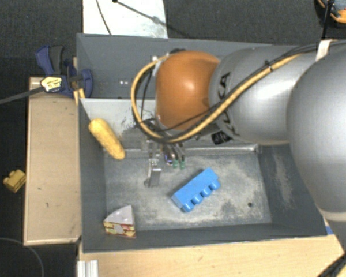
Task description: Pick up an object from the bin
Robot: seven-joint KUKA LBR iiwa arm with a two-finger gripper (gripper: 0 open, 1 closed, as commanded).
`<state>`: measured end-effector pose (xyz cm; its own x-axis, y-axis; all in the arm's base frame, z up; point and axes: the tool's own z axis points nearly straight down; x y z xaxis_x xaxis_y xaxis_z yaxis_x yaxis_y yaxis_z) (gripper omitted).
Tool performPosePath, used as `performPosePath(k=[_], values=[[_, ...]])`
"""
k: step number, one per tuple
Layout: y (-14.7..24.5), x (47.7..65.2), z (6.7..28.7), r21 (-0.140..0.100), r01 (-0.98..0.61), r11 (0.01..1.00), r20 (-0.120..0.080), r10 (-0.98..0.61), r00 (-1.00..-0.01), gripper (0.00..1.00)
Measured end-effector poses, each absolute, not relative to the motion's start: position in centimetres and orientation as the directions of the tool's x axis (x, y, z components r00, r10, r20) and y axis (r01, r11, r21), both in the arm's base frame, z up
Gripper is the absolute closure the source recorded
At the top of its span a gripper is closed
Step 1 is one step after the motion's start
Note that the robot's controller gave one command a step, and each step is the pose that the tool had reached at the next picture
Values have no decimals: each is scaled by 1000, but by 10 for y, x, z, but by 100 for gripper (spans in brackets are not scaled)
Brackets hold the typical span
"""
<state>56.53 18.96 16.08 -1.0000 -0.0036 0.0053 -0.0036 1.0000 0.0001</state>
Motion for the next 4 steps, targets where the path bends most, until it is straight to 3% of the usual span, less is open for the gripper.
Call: performPosePath(k=[1, 2, 3, 4], values=[[189, 567, 166, 2, 0, 1000, -2, 0, -1000, 0], [174, 560, 153, 4, -72, 997, -9, -72, -997, 0], [145, 559, 121, -2, -331, 944, -1, -331, -944, 0], [121, 562, 103, 1, -359, 933, -2, -359, -933, 0]])
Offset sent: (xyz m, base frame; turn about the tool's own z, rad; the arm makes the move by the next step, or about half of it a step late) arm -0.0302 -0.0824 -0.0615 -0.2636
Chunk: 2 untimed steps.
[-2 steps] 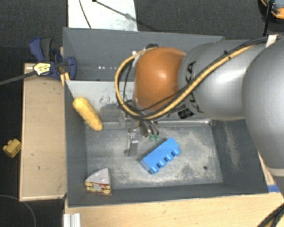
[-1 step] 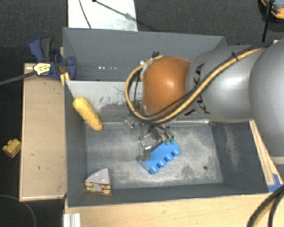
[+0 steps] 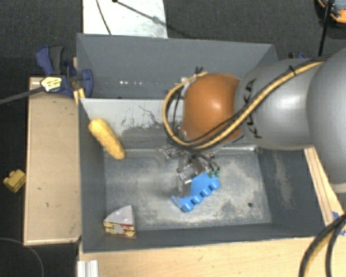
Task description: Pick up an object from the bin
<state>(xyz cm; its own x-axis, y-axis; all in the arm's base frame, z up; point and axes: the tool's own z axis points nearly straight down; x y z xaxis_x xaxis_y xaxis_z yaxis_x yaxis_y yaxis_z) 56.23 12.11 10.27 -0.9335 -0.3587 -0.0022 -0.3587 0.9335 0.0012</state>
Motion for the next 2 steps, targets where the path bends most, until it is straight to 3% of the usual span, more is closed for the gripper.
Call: performPosePath(k=[1, 2], values=[[102, 541, 89, 0, -290, 957, -3, -290, -957, 0], [78, 527, 82, 0, -529, 849, -2, -529, -849, 0]])
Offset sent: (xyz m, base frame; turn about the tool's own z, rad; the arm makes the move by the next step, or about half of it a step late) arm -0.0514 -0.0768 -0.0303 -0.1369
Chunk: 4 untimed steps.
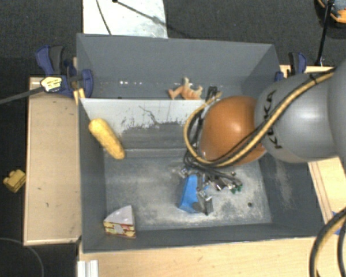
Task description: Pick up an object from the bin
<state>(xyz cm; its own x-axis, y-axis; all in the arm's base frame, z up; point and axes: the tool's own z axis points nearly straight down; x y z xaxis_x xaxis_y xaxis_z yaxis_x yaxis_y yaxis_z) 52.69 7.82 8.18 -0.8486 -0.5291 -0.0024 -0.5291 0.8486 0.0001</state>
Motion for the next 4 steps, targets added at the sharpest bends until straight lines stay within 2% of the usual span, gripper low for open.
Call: performPosePath(k=[1, 4], values=[[39, 521, 73, -3, -598, 802, -1, -598, -802, 100], [39, 521, 73, -2, -591, 807, 1, -591, -807, 100]])
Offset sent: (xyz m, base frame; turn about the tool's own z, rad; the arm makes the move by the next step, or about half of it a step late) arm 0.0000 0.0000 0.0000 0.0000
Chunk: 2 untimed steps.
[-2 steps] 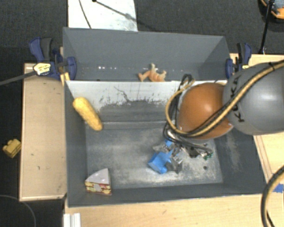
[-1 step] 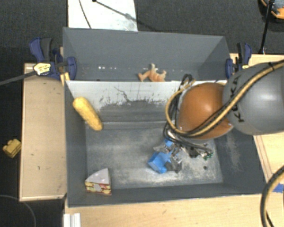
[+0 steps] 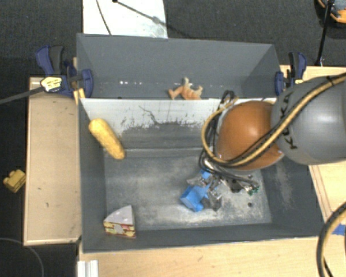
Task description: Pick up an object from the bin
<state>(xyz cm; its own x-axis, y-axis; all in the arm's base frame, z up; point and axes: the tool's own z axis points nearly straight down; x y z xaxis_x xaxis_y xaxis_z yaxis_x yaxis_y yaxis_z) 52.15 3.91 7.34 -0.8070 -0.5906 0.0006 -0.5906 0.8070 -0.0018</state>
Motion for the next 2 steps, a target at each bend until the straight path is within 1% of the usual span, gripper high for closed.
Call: performPosePath(k=[2], values=[[39, 522, 74, -2, -589, 808, 1, -589, -808, 100]])
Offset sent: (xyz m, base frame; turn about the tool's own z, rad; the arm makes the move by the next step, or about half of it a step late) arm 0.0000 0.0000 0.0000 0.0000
